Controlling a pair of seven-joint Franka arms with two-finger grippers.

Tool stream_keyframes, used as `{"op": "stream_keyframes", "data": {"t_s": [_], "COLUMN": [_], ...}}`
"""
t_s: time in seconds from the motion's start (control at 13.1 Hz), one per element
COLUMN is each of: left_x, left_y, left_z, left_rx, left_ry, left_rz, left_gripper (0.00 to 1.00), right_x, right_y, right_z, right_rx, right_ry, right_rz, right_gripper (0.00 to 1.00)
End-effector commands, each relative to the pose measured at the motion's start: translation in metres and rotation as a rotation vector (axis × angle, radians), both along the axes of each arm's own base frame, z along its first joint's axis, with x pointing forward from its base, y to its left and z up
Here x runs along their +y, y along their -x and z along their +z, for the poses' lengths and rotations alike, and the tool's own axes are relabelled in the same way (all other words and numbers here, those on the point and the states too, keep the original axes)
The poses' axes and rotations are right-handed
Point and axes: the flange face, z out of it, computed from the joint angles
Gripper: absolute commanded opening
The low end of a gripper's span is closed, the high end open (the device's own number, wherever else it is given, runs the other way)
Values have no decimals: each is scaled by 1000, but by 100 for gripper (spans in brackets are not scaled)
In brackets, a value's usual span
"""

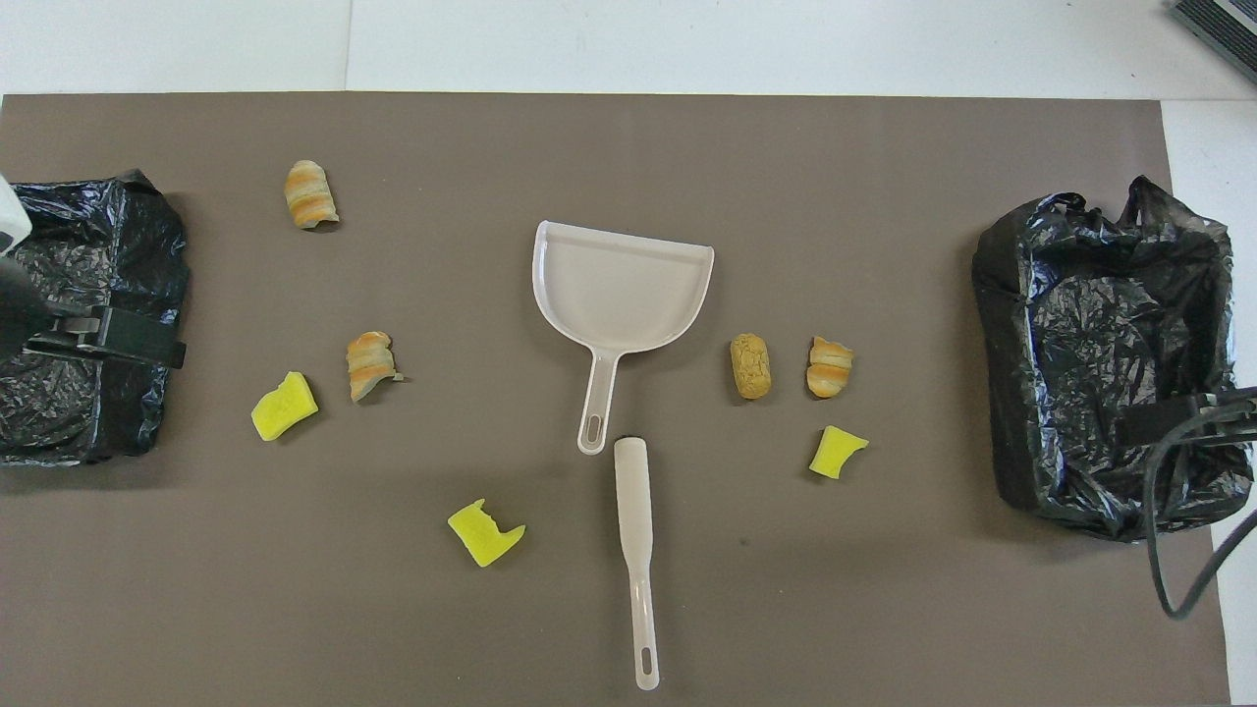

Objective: Sweep and dump trash in bin

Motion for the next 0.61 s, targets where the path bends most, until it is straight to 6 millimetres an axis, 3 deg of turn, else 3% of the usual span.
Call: {"op": "stream_keyframes", "data": {"t_s": [0.0, 0.15, 0.31, 0.38, 0.54], "left_x": [-30, -67, -96, -118, -158], "left_y": [42, 68, 94, 118, 154], "left_z": [-28, -54, -75, -87, -117], "left_rx": [-20, 1, 30, 36, 22], "left_ry": [23, 15, 2, 0, 13], "left_rz": [33, 11, 11, 7, 5], "left_gripper": [100, 100, 100, 100, 100], "right_x": [35, 51, 91, 113, 123], "right_y": [-46, -69, -82, -86, -91], "right_z": [-23, -45, -71, -80, -86], "right_rx": [27, 33, 53, 26, 11], "right_ry": [7, 14, -39, -64, -106], "right_rz": [-39, -66, -81, -91, -114], "right_gripper": [100, 100, 100, 100, 100]}}
